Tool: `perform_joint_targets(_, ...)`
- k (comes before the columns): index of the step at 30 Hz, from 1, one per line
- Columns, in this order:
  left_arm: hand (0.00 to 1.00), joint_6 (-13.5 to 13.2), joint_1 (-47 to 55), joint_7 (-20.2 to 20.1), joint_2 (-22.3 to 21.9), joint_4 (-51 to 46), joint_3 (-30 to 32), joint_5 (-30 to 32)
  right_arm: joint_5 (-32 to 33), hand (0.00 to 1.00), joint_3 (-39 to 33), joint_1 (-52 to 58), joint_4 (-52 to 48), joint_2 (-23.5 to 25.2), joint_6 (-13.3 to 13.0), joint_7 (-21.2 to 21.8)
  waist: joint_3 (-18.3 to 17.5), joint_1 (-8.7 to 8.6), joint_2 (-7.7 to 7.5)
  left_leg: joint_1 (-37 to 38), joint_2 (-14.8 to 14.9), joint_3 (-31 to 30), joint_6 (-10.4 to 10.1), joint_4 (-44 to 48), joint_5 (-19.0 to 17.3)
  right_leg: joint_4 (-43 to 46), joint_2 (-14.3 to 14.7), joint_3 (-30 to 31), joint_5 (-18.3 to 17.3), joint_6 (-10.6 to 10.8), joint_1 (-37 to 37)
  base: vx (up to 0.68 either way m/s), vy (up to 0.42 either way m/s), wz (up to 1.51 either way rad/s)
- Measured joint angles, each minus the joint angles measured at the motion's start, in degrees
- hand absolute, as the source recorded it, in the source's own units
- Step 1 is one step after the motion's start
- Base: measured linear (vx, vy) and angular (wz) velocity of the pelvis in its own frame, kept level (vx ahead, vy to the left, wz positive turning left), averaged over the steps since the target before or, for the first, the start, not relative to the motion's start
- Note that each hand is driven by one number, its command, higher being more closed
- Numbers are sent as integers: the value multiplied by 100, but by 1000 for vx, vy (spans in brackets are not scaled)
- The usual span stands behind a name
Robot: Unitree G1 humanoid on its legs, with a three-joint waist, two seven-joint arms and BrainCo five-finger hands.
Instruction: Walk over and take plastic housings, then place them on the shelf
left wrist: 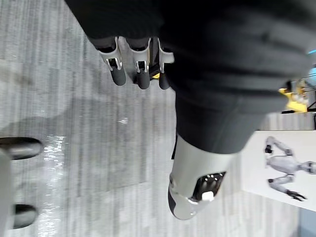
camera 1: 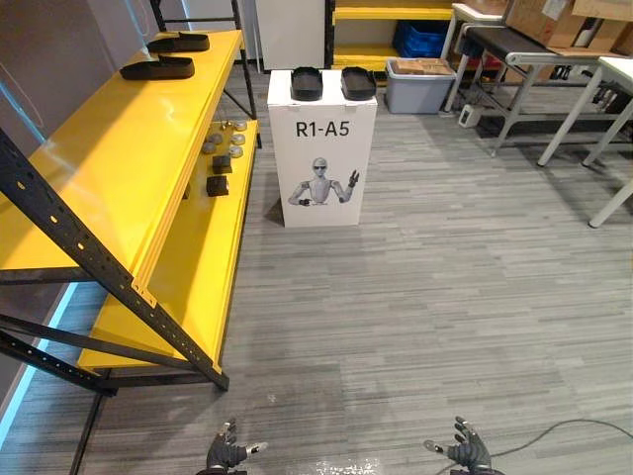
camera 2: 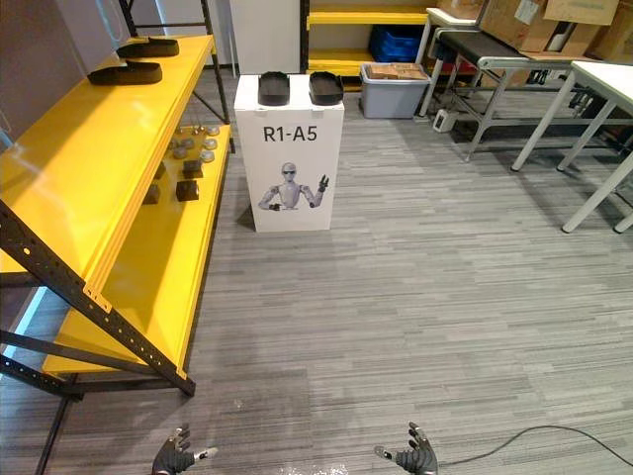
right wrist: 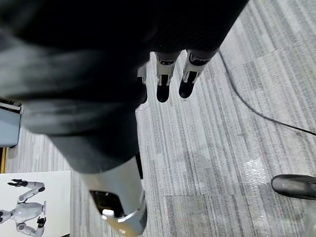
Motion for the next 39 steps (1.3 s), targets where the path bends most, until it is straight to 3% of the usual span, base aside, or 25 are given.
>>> perform_joint_targets(13,0,3,219,-6,-26,-151,91,-11,335,0,-120,19,-87,-74,4,3,-1,-129,14,-31,1,-7,24,-34,12,4,4,-8,-3,4,-41,-43,0,0)
perform_joint_targets(22,0,7,193,-6,-25,-601,85,-24,549,0,-121,-250,-23,-74,17,0,13,-121,29,-141,11,127,-15,10,-82,-36,19,115,-3,5,-177,18,10,-7)
perform_joint_targets(25,0,11,191,-3,-51,-732,85,-122,549,0,-121,-429,-27,-86,20,-7,45,-108,87,-349,43,210,63,433,-379,84,26,208,-85,68,-273,12,33,-18)
perform_joint_targets(27,0,10,204,0,-94,-941,89,-137,549,0,-121,-477,-30,-98,22,-13,63,-32,117,-550,57,312,69,790,-682,627,4,312,-442,155,-577,13,36,-21)
perform_joint_targets(29,0,11,197,3,-122,-1012,84,-140,550,0,-118,-492,-30,-109,56,-30,117,1,83,-730,-29,340,209,1329,-1131,1824,-170,321,-1059,412,-1042,70,61,-11)
perform_joint_targets(32,0,19,165,34,-90,-1037,60,-147,550,0,-54,-508,-32,-103,74,-31,309,-14,84,-456,-96,228,403,1574,-1456,4234,-439,91,-1176,601,-2011,189,68,15)
perform_joint_targets(34,0,35,203,57,-74,-1032,44,-182,550,0,-49,-478,-35,-112,85,-33,350,-56,69,-216,-90,105,443,1642,-1695,4733,-587,-154,-1321,557,-2315,338,9,32)
perform_joint_targets(36,0,44,127,120,-31,-1029,-2,-241,550,0,-30,-520,-59,-186,85,-34,407,-148,90,32,5,-56,409,1593,-1800,4534,-600,-312,-1374,512,-2650,492,-54,45)
perform_joint_targets(37,0,50,-1,134,-30,-1006,-25,-252,550,0,14,-550,-58,-299,84,-32,501,-212,208,292,217,-165,393,1378,-1810,4090,-436,-369,-1348,441,-2886,651,-121,61)
perform_joint_targets(38,0,45,-170,154,-25,-977,-52,-274,551,0,13,-569,-64,-389,82,-36,564,-291,300,481,444,-254,318,1207,-1769,3347,-228,-379,-1131,297,-3105,557,-107,62)
perform_joint_targets(39,0,44,-253,156,-6,-976,-55,-291,551,0,15,-563,-65,-417,82,-39,576,-321,300,532,491,-304,200,1172,-1747,2872,-162,-328,-889,299,-3171,483,-131,63)
